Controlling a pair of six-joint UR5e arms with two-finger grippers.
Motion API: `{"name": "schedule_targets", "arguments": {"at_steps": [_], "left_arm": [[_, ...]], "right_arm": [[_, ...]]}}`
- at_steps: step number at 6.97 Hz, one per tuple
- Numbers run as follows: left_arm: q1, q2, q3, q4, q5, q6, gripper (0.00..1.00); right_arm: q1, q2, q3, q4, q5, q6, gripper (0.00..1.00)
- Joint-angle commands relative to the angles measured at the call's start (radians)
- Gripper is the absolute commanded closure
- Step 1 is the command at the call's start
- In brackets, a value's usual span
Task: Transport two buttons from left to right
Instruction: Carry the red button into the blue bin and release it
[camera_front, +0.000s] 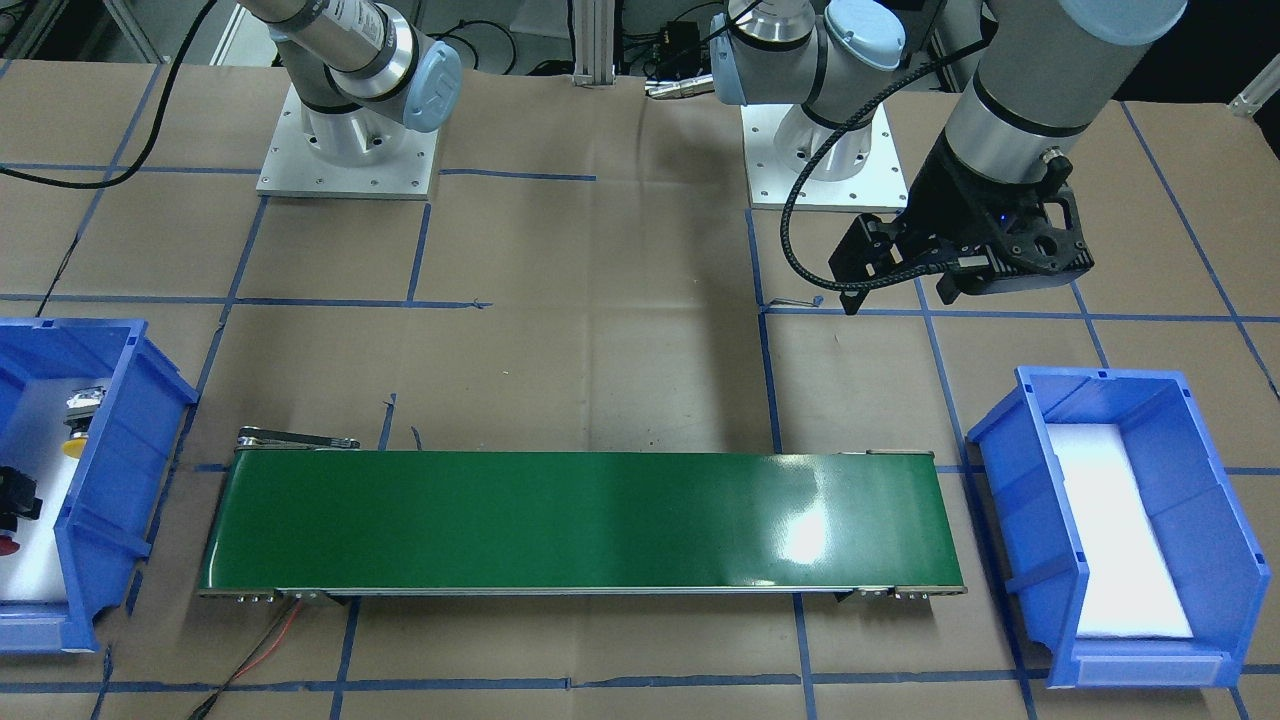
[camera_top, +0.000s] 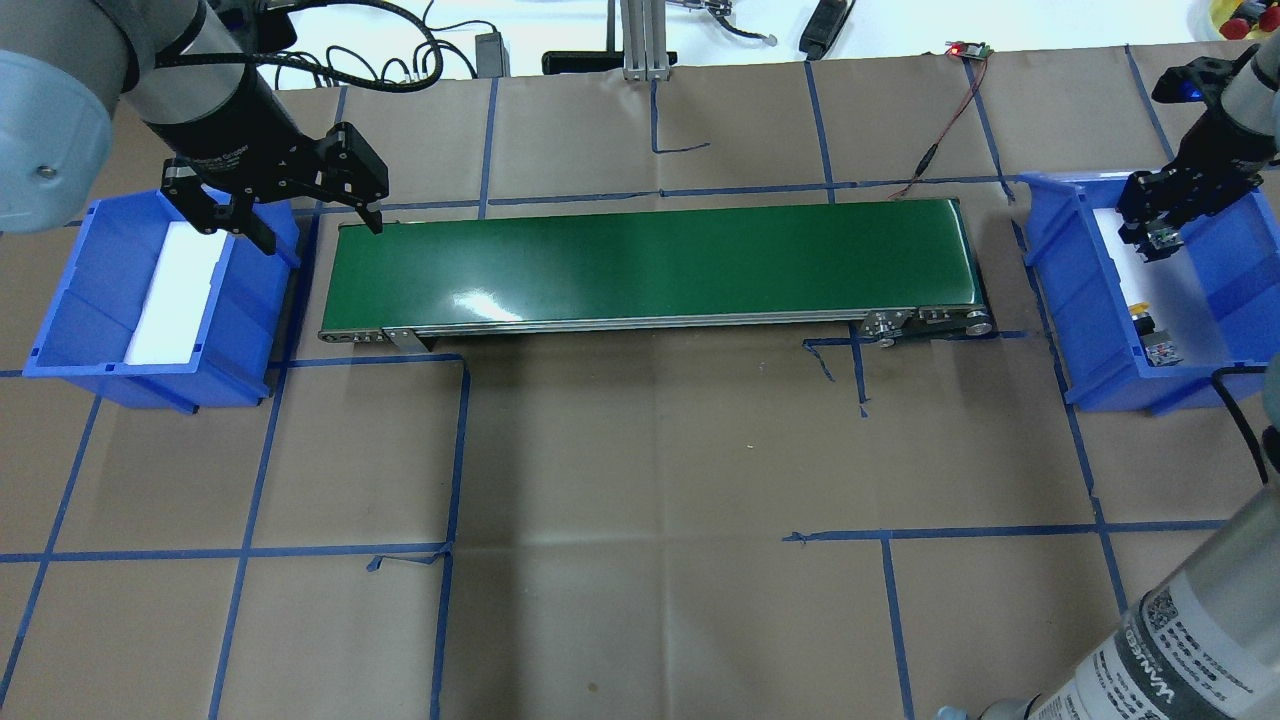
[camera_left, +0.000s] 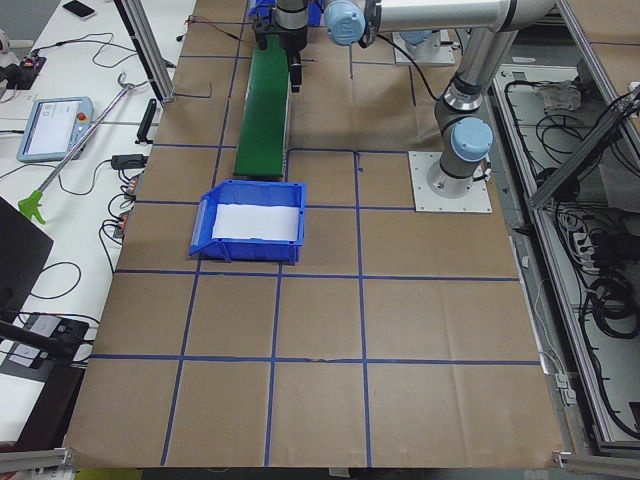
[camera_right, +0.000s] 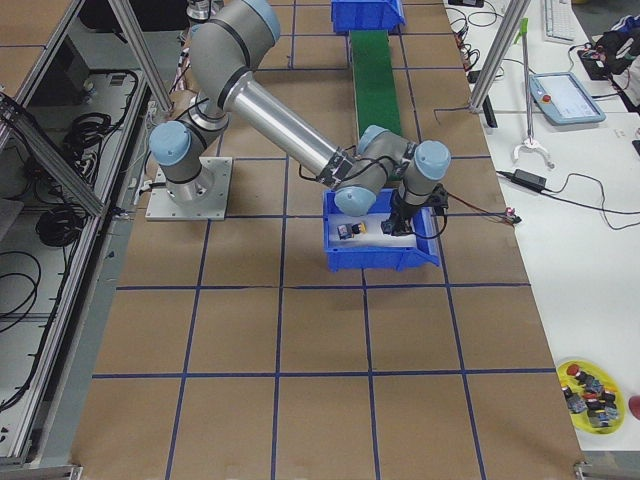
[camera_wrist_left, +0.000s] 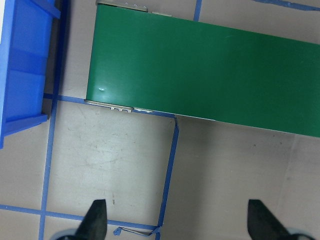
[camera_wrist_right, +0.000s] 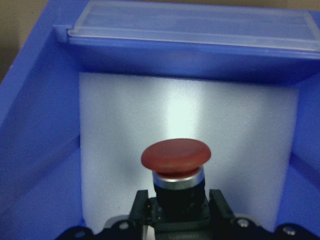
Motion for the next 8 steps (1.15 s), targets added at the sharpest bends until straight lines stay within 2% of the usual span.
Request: {"name": "schedule_targets", "arguments": {"at_steps": [1, 2, 3, 4, 8], "left_arm": [[0.0, 0.0, 0.0, 0.0, 0.0, -0.001, 0.0], [0.0, -0.001, 0.0, -0.001, 0.0, -0.001, 0.0], [0.0, -0.001, 0.0, 0.0, 0.0, -0.001, 0.0], [0.0, -0.001, 0.002, 0.0, 0.0, -0.001, 0.0], [0.0, -0.003, 0.005, 0.0, -0.002, -0.001, 0.0]], "right_arm": [[0.0, 0.031, 0.001, -0.017, 0.001, 0.003, 0.97], [0.0, 0.037, -0.002, -0.019, -0.001, 0.003, 0.95], [0.0, 0.045, -0.002, -0.019, 0.001, 0.003, 0.68], [0.002, 0.048, -0.005, -0.02, 0.004, 0.008, 0.01], [0.002, 0.008, -0.023, -0.004, -0.002, 0.013, 0.0]]}}
